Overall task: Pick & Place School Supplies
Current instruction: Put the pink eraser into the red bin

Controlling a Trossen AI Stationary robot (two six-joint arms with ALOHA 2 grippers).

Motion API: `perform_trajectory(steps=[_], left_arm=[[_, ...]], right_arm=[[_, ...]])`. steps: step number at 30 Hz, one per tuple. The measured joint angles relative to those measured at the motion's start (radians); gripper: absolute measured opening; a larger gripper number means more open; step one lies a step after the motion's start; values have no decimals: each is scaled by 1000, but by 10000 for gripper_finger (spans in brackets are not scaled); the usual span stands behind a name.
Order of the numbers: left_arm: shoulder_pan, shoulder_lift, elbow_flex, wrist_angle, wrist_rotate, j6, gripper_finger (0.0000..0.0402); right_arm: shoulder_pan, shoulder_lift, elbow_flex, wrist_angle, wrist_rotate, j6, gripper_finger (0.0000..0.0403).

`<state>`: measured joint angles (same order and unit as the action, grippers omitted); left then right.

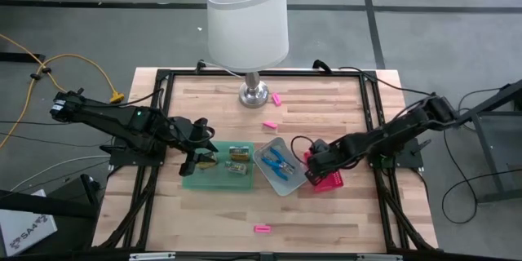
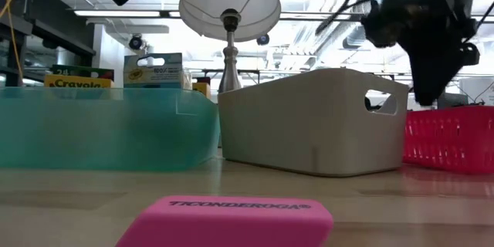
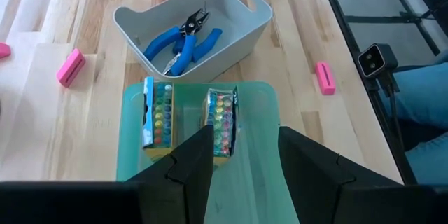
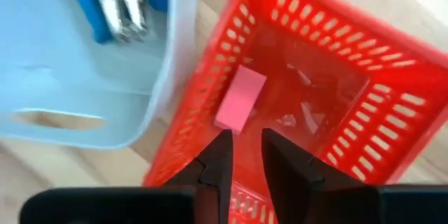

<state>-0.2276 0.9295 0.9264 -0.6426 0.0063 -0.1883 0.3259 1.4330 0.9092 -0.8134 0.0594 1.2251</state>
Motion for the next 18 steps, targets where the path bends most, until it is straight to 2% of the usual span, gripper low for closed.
perform_trajectory(steps=[10,18], left_arm=[[0,0,0,0,0,-1,156],[0,0,0,0,0,-3,156]], right_arm=[[4,-142,0,85,-16,-57,63],[1,-171,1,200,-6,-172,63]])
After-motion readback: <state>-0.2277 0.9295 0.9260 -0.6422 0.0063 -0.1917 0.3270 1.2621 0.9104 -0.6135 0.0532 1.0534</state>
